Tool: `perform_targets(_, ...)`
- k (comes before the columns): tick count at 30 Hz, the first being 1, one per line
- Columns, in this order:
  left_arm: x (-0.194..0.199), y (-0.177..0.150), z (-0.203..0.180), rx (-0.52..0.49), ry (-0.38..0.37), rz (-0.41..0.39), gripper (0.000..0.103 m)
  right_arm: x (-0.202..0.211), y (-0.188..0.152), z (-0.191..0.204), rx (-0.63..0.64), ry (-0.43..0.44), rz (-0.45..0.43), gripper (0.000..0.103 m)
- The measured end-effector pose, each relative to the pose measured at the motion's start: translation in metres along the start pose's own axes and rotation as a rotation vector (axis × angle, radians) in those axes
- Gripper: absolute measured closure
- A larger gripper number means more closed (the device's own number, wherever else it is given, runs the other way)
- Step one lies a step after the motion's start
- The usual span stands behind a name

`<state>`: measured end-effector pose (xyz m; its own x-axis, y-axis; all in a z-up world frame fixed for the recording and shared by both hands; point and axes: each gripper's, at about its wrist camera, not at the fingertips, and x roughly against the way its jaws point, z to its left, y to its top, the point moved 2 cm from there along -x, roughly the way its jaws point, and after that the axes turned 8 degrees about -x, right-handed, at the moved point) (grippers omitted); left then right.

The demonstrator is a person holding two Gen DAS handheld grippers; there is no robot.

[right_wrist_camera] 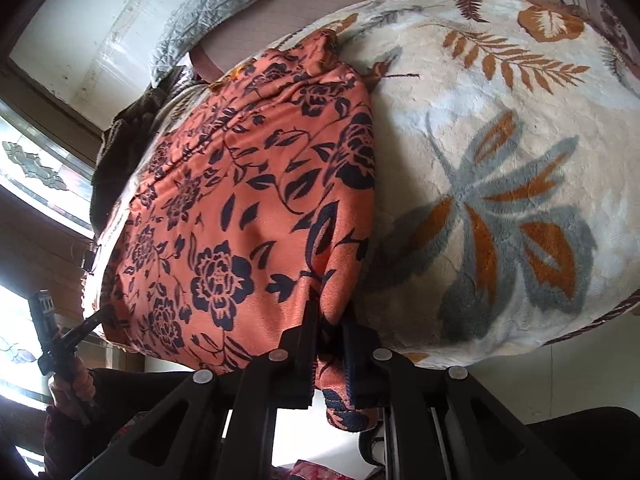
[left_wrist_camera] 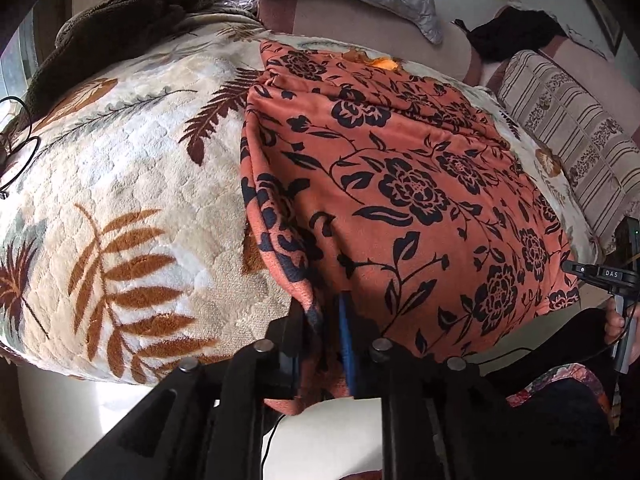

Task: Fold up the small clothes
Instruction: 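Lift the hem end with both grippers and fold it over toward the collar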

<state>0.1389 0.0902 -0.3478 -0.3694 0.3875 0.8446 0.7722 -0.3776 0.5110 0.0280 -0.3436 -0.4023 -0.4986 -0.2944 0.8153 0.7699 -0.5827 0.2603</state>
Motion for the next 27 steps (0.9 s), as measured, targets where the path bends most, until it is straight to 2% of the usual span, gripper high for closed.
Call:
perform_targets(1, -0.003, -0.002, 0.0, 0.0, 0.003, 0.008, 0.06, -0.004, 0.0, -0.003, -0.011, -0.028, 0.013, 0.08)
perform_targets(2, -0.005, -0.003, -0.001, 0.002, 0.001, 0.013, 0.048, -0.008, -0.002, -0.005, -0.017, -0.036, 0.026, 0.077)
perform_targets(4, -0.009, -0.004, -0.006, -0.017, -0.028, 0.018, 0.048, -0.019, -0.005, -0.006, -0.022, -0.042, 0.045, 0.071)
perform_targets(5, -0.009, -0.003, -0.009, -0.032, -0.028, 0.011, 0.057, -0.023, -0.008, -0.005, -0.015, -0.05, 0.048, 0.071)
perform_targets(6, -0.01, -0.002, -0.011, -0.047, -0.01, 0.013, 0.084, -0.024, -0.011, -0.001, 0.009, -0.064, 0.04, 0.07)
perform_targets(8, -0.012, 0.001, -0.011, -0.055, 0.011, 0.035, 0.089, -0.023, -0.014, 0.008, 0.055, -0.086, 0.032, 0.082)
perform_targets(9, -0.011, 0.003, -0.01, -0.045, 0.003, 0.036, 0.092, -0.022, -0.015, 0.012, 0.062, -0.074, 0.037, 0.094)
perform_targets(10, -0.009, 0.005, -0.01, -0.038, -0.005, 0.033, 0.093, -0.018, -0.015, 0.014, 0.066, -0.064, 0.028, 0.095)
perform_targets(14, 0.016, 0.021, -0.016, -0.02, -0.082, -0.033, 0.094, 0.011, -0.009, 0.028, 0.056, 0.047, -0.019, 0.096)
perform_targets(19, 0.061, 0.063, -0.014, -0.001, -0.147, -0.132, 0.094, 0.055, 0.016, 0.047, 0.034, 0.214, -0.067, 0.096)
perform_targets(24, 0.092, 0.097, 0.003, 0.004, -0.148, -0.197, 0.094, 0.091, 0.058, 0.062, -0.006, 0.343, -0.135, 0.096)
perform_targets(27, 0.096, 0.118, 0.013, 0.009, -0.149, -0.213, 0.094, 0.096, 0.083, 0.078, -0.029, 0.397, -0.16, 0.096)
